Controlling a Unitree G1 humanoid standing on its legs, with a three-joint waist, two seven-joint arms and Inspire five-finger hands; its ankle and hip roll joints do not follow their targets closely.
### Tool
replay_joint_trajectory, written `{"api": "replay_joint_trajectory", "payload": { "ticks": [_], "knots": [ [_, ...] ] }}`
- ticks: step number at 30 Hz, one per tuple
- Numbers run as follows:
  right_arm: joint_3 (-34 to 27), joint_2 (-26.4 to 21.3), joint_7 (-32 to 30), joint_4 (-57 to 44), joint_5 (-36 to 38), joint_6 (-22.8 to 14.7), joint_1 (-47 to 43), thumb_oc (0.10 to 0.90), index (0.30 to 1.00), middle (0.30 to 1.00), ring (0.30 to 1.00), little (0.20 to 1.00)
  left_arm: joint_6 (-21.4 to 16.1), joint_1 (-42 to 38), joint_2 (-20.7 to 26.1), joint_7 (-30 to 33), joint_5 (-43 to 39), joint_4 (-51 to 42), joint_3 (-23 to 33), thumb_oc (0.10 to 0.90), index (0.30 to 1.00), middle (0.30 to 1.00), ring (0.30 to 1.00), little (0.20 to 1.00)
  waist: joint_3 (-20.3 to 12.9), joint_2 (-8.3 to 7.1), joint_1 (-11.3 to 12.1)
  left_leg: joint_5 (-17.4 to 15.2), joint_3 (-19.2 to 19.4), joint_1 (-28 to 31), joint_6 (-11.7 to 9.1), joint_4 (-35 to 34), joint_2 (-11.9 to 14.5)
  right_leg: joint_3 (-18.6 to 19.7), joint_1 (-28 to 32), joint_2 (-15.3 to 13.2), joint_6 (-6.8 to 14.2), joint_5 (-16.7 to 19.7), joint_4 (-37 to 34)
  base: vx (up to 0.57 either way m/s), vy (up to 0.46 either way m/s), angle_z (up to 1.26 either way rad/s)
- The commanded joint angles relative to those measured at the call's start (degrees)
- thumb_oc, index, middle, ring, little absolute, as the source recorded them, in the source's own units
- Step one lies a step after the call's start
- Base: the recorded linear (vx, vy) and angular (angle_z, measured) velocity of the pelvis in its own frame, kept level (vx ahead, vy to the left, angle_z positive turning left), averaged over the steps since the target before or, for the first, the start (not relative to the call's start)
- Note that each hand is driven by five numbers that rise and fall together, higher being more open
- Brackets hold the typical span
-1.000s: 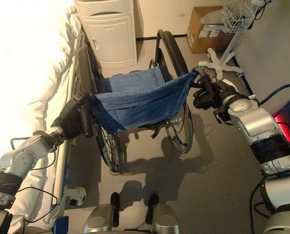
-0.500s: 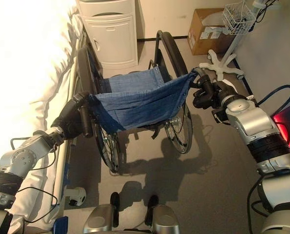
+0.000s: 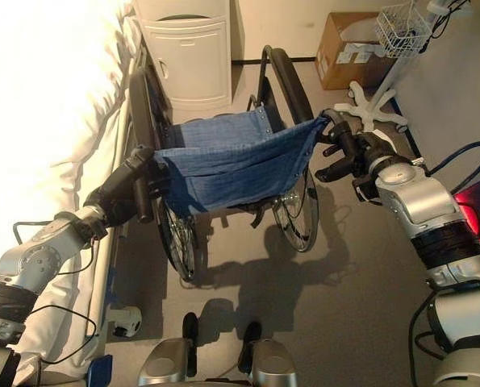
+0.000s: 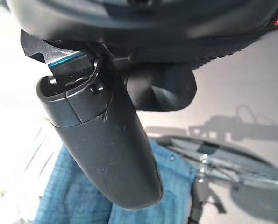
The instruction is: Push the wheelchair next to the bed
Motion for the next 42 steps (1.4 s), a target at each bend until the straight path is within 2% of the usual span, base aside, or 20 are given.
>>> {"api": "replay_joint_trajectory", "payload": {
  "ticks": [1, 7, 12, 17, 19, 21, 25, 26, 31, 33, 38, 40, 42],
  "knots": [
    [-5.59, -2.28, -1.12, -6.63, 5.16, -14.75, -2.45, 0.8, 0.9, 0.9, 0.9, 0.9, -16.6, 3.4, 15.18, 2.81, 7.08, -1.82, 22.51, 0.8, 0.9, 0.9, 0.9, 0.9, -10.84, 0.19, 9.45, -3.72, 1.06, 0.93, 2.14, 1.85, -4.33, 2.92, 1.79, -2.38, 4.71, 4.58, -4.04, -0.01, 0.004, -0.06],
    [-17.19, -4.06, -1.21, -8.81, 4.06, -17.07, 7.94, 0.8, 0.9, 0.9, 0.9, 0.9, -18.84, 11.74, 19.88, 7.75, 15.16, -0.48, 33.88, 0.8, 0.9, 0.9, 0.9, 0.9, -12.18, 0.43, 9.13, -3.84, 1.9, 1.82, 2.15, 0.11, -3.96, 3.03, 2.37, -2.15, 4.8, 4.33, -5.25, -0.02, 0.009, 0.02],
    [-26.19, -3.82, -2.46, -11.88, 3.45, -18.0, 16.98, 0.8, 0.9, 0.9, 0.9, 0.9, -19.27, 19.05, 21.93, 8.98, 21.57, -2.26, 42.08, 0.8, 0.9, 0.9, 0.9, 0.9, -12.88, 0.59, 8.76, -3.82, 2.7, 2.49, 1.87, -0.96, -3.51, 2.95, 2.85, -2.13, 4.89, 4.14, -6.07, -0.03, 0.016, 0.24],
    [-31.67, -2.83, -5.18, -14.2, 3.13, -19.73, 22.17, 0.8, 0.9, 0.9, 0.9, 0.9, -18.06, 23.86, 21.57, 7.77, 21.39, -4.61, 46.06, 0.8, 0.9, 0.9, 0.9, 0.9, -13.67, 0.42, 8.42, -3.99, 3.21, 3.21, 1.63, -1.83, -3.3, 3.2, 3.13, -2.08, 5.3, 4.55, -7.1, -0.03, -0.001, 0.25],
    [-33.46, -2.14, -6.29, -15.82, 1.79, -19.53, 24.0, 0.8, 0.9, 0.9, 0.9, 0.9, -16.09, 25.37, 20.48, 6.87, 18.03, -6.21, 47.06, 0.8, 0.9, 0.9, 0.9, 0.9, -14.43, 0.28, 7.98, -3.77, 3.51, 3.7, 1.44, -2.69, -3.24, 3.59, 3.06, -2.04, 5.67, 5.07, -7.62, 0.0, -0.002, 0.02],
    [-34.27, -1.85, -6.74, -16.56, 1.23, -19.87, 25.22, 0.8, 0.9, 0.9, 0.9, 0.9, -15.29, 26.11, 19.79, 6.41, 17.43, -6.7, 47.45, 0.8, 0.9, 0.9, 0.9, 0.9, -14.71, 0.24, 7.76, -3.64, 3.65, 3.85, 1.4, -3.01, -3.24, 3.84, 2.96, -2.0, 5.78, 5.27, -7.74, 0.0, 0.0, 0.0],
    [-38.9, -0.18, -11.87, -19.36, -0.04, -20.92, 30.85, 0.8, 0.9, 0.9, 0.9, 0.9, -12.99, 29.14, 16.66, 4.25, 17.22, -8.31, 47.82, 0.8, 0.9, 0.9, 0.9, 0.9, -15.87, 0.18, 6.59, -3.44, 4.31, 4.55, 1.24, -4.2, -3.16, 4.72, 2.64, -1.6, 6.1, 5.6, -8.18, 0.0, 0.0, 0.0],
    [-42.05, 1.07, -14.35, -20.91, -1.63, -20.59, 34.21, 0.8, 0.9, 0.9, 0.9, 0.9, -11.41, 30.49, 14.22, 3.55, 17.35, -9.55, 47.23, 0.8, 0.9, 0.9, 0.9, 0.9, -16.15, 0.18, 5.77, -3.48, 4.69, 4.94, 1.18, -4.72, -3.07, 5.18, 2.62, -1.44, 6.29, 5.74, -8.61, -0.02, -0.011, -0.09],
    [-47.9, 4.07, -15.91, -24.35, -6.75, -18.86, 41.34, 0.8, 0.9, 0.9, 0.9, 0.9, -7.58, 33.99, 8.39, 2.46, 17.96, -12.71, 45.66, 0.8, 0.9, 0.9, 0.9, 0.9, -16.66, 0.22, 4.33, -3.44, 5.25, 5.79, 1.27, -5.93, -2.97, 5.95, 2.75, -1.38, 6.78, 6.31, -9.92, -0.02, -0.01, -0.04],
    [-50.97, 6.78, -19.69, -24.86, -10.32, -18.96, 44.51, 0.8, 0.9, 0.9, 0.9, 0.9, -5.01, 35.35, 4.26, 1.46, 18.38, -12.8, 43.55, 0.8, 0.9, 0.9, 0.9, 0.9, -16.91, 0.25, 3.49, -3.45, 5.82, 6.15, 1.31, -6.46, -2.77, 6.33, 2.61, -1.38, 7.16, 6.55, -10.31, -0.04, -0.018, -0.06],
    [-52.96, 9.81, -26.13, -25.17, -16.28, -18.84, 47.63, 0.8, 0.9, 0.9, 0.9, 0.9, -0.54, 35.27, -1.22, 3.45, 18.32, -11.44, 38.72, 0.8, 0.9, 0.9, 0.9, 0.9, -16.88, 0.5, 2.24, -3.42, 6.62, 6.51, 1.39, -7.04, -2.54, 6.87, 2.19, -1.35, 7.57, 6.9, -10.59, -0.02, -0.01, -0.07],
    [-52.93, 10.19, -26.03, -25.59, -16.5, -18.41, 48.31, 0.8, 0.9, 0.9, 0.9, 0.9, 0.33, 34.97, -2.4, 4.08, 18.77, -10.97, 37.17, 0.8, 0.9, 0.9, 0.9, 0.9, -16.87, 0.59, 2.05, -3.44, 6.82, 6.6, 1.4, -7.12, -2.51, 6.94, 2.01, -1.38, 7.7, 7.03, -10.61, -0.02, -0.006, -0.06],
    [-52.31, 11.01, -29.85, -26.56, -16.72, -17.81, 49.72, 0.8, 0.9, 0.9, 0.9, 0.9, 3.89, 35.07, -5.04, 6.12, 18.56, -9.72, 33.72, 0.8, 0.9, 0.9, 0.9, 0.9, -16.86, 0.64, 1.45, -3.39, 7.32, 6.76, 1.47, -7.24, -2.39, 7.25, 1.69, -1.46, 7.75, 7.25, -10.67, -0.02, -0.007, -0.13]
  ]
}}
